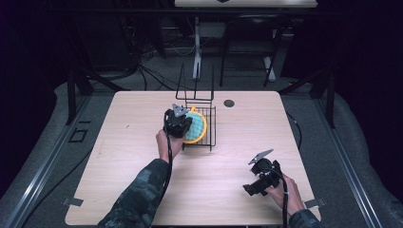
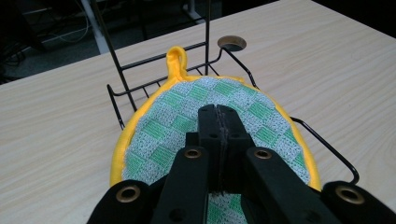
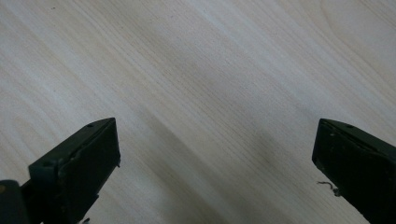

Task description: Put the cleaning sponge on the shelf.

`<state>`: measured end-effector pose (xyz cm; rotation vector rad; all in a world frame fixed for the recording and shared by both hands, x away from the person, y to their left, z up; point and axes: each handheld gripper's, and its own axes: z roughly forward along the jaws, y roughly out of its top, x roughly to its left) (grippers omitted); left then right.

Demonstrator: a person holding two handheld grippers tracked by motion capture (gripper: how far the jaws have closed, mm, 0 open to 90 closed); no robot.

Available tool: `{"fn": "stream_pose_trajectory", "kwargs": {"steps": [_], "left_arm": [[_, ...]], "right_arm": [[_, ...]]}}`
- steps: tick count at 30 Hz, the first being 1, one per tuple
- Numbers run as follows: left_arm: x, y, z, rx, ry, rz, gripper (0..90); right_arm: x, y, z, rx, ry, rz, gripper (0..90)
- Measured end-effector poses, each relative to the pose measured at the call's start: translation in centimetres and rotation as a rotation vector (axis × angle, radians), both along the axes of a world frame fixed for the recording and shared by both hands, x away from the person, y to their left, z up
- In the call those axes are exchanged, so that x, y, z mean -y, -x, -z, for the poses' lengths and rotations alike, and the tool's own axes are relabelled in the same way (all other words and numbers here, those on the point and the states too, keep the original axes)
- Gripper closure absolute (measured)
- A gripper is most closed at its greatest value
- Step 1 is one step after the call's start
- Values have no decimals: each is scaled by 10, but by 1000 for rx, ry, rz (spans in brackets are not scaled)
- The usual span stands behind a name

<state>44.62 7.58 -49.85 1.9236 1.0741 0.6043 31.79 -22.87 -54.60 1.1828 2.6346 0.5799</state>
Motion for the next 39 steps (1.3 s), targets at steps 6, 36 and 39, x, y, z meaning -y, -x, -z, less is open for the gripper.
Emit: {"fn": "stream_pose_trajectory", "kwargs": {"steps": [6, 36, 39], "left_arm": [[8, -6, 5, -22, -13, 5, 898], [28, -24, 29, -73, 40, -65, 899], [28, -25, 30, -79, 41, -74, 898]], "right_arm": [[0, 0, 0, -5, -6, 0, 4], [-1, 0, 1, -12, 5, -6, 5], [-1, 0, 2, -14, 6, -6, 5]]}}
